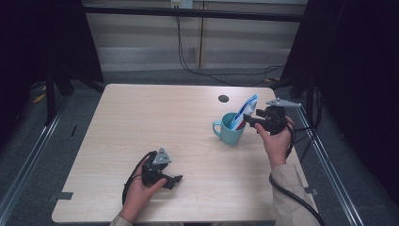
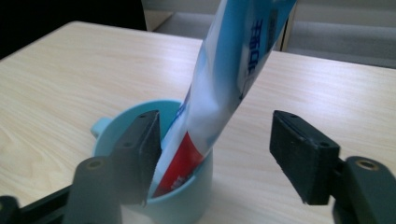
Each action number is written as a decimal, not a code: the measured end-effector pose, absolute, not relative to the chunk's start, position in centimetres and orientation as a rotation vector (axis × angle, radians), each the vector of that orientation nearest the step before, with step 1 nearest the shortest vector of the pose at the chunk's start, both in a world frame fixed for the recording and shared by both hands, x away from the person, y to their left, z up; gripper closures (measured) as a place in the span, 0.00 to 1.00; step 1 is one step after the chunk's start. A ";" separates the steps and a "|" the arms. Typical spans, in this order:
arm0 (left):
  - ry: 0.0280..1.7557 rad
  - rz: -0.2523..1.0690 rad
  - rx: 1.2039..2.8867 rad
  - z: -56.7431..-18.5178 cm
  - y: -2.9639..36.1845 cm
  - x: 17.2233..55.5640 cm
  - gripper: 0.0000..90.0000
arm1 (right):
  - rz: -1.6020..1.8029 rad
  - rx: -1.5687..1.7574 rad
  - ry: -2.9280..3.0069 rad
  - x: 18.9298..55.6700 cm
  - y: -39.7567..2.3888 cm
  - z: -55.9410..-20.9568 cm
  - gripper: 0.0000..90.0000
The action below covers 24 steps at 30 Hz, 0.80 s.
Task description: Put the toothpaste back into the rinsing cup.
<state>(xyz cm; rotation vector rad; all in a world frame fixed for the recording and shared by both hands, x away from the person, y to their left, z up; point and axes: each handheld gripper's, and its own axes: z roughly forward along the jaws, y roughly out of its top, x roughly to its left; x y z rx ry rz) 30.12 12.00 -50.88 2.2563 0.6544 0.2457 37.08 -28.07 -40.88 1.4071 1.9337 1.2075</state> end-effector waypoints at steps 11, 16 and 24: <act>0.653 0.244 2.256 -50.9 12.0 30.1 0.14 | 1.201 1.360 1.990 36.3 -28.0 -40.7 0.29; 0.654 0.245 2.256 -50.9 12.0 30.1 0.14 | 1.204 1.352 2.006 35.9 -28.1 -40.7 0.28; 0.653 0.245 2.256 -50.9 12.0 30.1 0.14 | 1.216 1.338 2.035 35.1 -28.2 -40.8 0.27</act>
